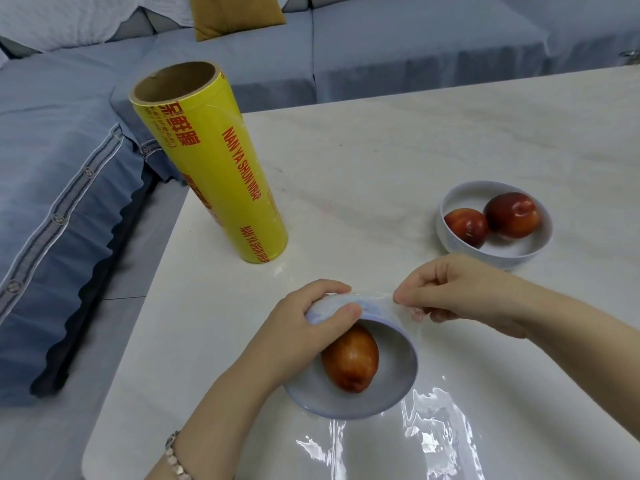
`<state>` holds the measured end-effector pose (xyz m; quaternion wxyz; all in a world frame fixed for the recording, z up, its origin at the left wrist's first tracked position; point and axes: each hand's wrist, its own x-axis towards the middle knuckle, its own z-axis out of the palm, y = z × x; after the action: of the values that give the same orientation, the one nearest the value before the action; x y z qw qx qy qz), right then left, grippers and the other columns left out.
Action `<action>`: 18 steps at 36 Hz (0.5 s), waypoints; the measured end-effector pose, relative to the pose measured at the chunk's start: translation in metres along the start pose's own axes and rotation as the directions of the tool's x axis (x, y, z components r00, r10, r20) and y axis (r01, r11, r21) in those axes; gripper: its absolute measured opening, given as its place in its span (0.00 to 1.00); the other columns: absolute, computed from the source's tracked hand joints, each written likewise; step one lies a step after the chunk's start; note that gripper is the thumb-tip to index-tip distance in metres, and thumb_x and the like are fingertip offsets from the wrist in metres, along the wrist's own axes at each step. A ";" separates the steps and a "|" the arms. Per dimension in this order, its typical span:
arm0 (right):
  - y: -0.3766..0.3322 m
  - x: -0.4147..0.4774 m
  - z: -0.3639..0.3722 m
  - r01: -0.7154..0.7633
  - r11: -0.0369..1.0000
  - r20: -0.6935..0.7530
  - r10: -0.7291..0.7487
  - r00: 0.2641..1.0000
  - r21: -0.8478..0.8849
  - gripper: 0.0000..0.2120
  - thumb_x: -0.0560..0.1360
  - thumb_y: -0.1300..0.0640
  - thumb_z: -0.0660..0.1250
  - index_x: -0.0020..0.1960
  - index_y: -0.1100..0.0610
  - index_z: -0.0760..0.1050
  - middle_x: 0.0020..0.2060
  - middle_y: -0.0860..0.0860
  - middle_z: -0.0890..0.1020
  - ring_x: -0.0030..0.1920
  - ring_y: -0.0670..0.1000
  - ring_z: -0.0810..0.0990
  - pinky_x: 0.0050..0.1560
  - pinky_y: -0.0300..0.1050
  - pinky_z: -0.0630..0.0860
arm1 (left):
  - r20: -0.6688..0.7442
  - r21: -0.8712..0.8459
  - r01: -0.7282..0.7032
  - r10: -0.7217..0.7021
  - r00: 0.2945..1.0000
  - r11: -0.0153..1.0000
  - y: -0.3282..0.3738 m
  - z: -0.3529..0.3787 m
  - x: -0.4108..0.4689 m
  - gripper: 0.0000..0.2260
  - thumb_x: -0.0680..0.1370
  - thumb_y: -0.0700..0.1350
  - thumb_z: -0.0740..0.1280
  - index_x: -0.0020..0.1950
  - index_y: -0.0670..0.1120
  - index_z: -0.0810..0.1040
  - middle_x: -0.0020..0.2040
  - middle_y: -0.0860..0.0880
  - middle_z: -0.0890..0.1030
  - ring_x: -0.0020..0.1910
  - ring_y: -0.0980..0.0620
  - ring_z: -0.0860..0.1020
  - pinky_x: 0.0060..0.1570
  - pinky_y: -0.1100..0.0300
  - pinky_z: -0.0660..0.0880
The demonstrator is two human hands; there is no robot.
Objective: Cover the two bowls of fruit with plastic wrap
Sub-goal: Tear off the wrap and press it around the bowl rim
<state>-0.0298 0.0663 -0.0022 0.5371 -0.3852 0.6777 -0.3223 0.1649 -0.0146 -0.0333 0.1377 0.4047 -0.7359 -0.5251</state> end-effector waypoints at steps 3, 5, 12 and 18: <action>0.005 -0.002 -0.001 -0.004 0.998 -0.054 0.007 0.999 0.057 0.08 0.74 0.59 0.67 0.37 0.59 0.79 0.25 0.48 0.79 0.24 0.39 0.74 0.31 0.32 0.71 | 0.004 -0.008 0.039 -0.039 0.999 0.999 0.000 -0.001 -0.001 0.21 0.58 0.66 0.64 0.47 0.60 0.78 0.49 0.63 0.81 0.51 0.66 0.78 0.51 0.68 0.73; 0.007 -0.001 0.001 0.001 0.998 -0.080 0.004 0.997 0.062 0.08 0.74 0.59 0.66 0.37 0.58 0.79 0.26 0.50 0.78 0.23 0.40 0.73 0.31 0.33 0.71 | 0.023 -0.022 0.042 -0.042 0.999 0.999 0.001 -0.001 -0.003 0.23 0.58 0.65 0.64 0.48 0.57 0.80 0.48 0.61 0.83 0.50 0.64 0.79 0.51 0.67 0.74; 0.001 -0.003 0.003 -0.106 0.991 0.119 0.095 0.988 0.086 0.18 0.68 0.40 0.65 0.30 0.54 0.78 0.26 0.50 0.69 0.26 0.46 0.66 0.29 0.34 0.67 | 0.037 -0.006 0.036 -0.036 0.999 0.999 0.005 0.002 -0.001 0.20 0.61 0.63 0.64 0.47 0.56 0.81 0.46 0.58 0.83 0.50 0.58 0.80 0.54 0.56 0.77; -0.006 0.000 0.001 -0.131 0.990 0.210 0.115 0.971 0.060 0.17 0.59 0.41 0.70 0.25 0.54 0.75 0.27 0.51 0.66 0.26 0.47 0.63 0.29 0.36 0.63 | 0.035 0.010 0.043 -0.044 0.998 0.999 0.006 0.004 0.001 0.19 0.59 0.63 0.64 0.45 0.58 0.81 0.45 0.59 0.83 0.49 0.59 0.80 0.54 0.56 0.77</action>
<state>-0.0279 0.0637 0.0028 0.6373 -0.3537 0.6285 -0.2714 0.1592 -0.0118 -0.0296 0.1113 0.4118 -0.7316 -0.5318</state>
